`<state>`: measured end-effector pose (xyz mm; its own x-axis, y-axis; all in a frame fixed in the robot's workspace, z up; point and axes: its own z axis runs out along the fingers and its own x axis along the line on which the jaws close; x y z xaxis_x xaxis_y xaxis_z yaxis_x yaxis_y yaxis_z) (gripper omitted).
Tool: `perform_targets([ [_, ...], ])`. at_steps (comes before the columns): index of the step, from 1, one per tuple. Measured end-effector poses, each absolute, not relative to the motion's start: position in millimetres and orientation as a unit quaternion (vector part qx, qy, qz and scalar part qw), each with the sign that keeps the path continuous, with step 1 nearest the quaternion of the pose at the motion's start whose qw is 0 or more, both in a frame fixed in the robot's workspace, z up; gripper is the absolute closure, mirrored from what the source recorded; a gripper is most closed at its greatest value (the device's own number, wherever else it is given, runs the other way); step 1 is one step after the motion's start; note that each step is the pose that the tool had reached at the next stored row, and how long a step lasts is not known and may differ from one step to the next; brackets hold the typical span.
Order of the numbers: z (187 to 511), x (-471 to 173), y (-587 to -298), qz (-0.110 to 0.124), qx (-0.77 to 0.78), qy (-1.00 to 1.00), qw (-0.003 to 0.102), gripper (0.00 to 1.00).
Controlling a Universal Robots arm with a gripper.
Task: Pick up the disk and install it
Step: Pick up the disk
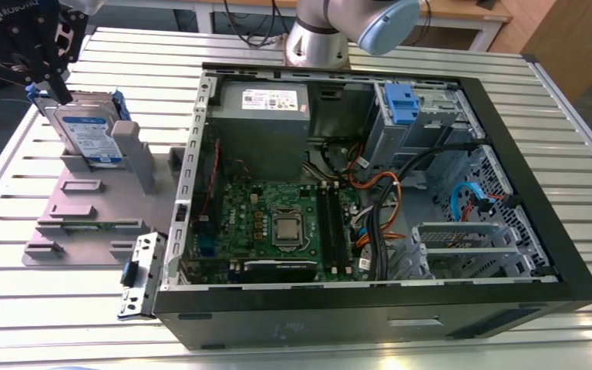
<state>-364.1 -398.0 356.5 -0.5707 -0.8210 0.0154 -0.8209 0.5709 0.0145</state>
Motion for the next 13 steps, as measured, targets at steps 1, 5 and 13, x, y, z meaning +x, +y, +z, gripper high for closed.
perform_targets([
  [1, 356.5, -364.1, -398.0, -0.003, 0.463, -0.886, 0.01, 0.89],
  [5, 356.5, -364.1, -397.9, -0.003, 0.464, -0.886, 0.01, 0.89],
  [13, 356.5, -364.1, -397.9, -0.003, 0.466, -0.885, 0.01, 0.89],
])
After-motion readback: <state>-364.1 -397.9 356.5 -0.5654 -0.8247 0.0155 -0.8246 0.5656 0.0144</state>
